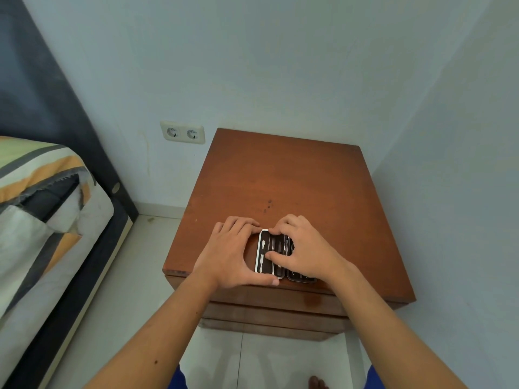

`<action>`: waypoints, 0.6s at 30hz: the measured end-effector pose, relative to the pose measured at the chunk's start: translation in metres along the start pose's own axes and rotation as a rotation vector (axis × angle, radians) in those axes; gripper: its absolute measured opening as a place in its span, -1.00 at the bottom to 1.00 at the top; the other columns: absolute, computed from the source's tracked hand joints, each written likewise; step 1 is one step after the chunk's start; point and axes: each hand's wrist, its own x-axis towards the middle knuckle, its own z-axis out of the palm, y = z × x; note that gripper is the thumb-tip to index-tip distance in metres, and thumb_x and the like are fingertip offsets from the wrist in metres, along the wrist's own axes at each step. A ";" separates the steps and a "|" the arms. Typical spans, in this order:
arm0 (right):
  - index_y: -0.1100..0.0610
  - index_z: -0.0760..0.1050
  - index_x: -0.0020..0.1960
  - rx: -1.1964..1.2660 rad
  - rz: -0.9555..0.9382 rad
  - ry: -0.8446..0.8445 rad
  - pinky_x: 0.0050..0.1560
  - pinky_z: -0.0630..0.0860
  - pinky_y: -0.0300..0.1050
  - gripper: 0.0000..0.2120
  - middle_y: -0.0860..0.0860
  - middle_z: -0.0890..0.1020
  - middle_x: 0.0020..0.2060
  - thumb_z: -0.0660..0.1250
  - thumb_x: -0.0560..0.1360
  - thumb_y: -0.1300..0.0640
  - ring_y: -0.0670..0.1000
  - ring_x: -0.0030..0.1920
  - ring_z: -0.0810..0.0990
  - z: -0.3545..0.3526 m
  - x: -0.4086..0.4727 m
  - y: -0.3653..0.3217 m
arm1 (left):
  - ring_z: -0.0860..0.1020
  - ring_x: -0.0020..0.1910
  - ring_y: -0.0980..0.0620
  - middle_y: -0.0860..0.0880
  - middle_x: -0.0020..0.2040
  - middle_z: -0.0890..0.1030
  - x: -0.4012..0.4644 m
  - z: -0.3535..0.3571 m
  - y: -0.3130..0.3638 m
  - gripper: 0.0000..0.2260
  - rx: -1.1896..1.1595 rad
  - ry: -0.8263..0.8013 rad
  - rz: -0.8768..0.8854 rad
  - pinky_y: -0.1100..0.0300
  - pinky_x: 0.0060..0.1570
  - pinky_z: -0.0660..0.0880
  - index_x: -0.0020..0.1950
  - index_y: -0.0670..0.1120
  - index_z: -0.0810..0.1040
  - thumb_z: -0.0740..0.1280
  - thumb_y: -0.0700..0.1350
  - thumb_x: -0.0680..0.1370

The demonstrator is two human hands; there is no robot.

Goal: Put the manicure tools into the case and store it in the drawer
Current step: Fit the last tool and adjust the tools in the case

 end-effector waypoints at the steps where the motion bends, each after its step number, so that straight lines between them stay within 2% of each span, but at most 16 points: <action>1: 0.01 0.55 0.34 0.004 0.005 0.006 0.24 0.38 -0.22 -0.46 -0.15 0.50 0.20 0.49 0.45 -0.21 -0.07 0.19 0.42 0.000 0.000 -0.001 | 0.37 0.42 0.12 0.19 0.40 0.47 0.000 0.000 0.000 0.02 0.002 -0.003 -0.001 0.02 0.37 0.36 0.43 0.06 0.51 0.29 0.75 0.22; 9: -0.04 0.57 0.23 0.044 0.031 -0.027 0.20 0.37 -0.21 -0.49 -0.22 0.42 0.17 0.50 0.37 -0.24 -0.09 0.18 0.35 0.001 -0.002 -0.003 | 0.35 0.43 0.12 0.19 0.41 0.46 0.000 -0.001 0.000 0.03 0.012 -0.009 -0.004 0.03 0.39 0.35 0.45 0.05 0.50 0.30 0.74 0.22; 14: -0.10 0.55 0.17 0.065 0.017 -0.035 0.24 0.42 -0.14 -0.51 -0.21 0.40 0.19 0.52 0.32 -0.25 -0.08 0.21 0.33 0.003 -0.007 -0.004 | 0.35 0.42 0.14 0.19 0.41 0.46 0.000 -0.001 0.001 0.04 0.007 -0.003 -0.004 0.07 0.39 0.33 0.43 0.03 0.51 0.33 0.72 0.20; 18: -0.10 0.54 0.20 0.084 0.012 -0.041 0.27 0.39 -0.14 -0.50 -0.19 0.39 0.21 0.53 0.32 -0.23 -0.08 0.24 0.31 0.004 -0.008 -0.004 | 0.34 0.43 0.14 0.20 0.41 0.45 0.000 0.000 0.000 0.04 0.002 -0.005 -0.006 0.09 0.39 0.31 0.43 0.04 0.50 0.35 0.72 0.19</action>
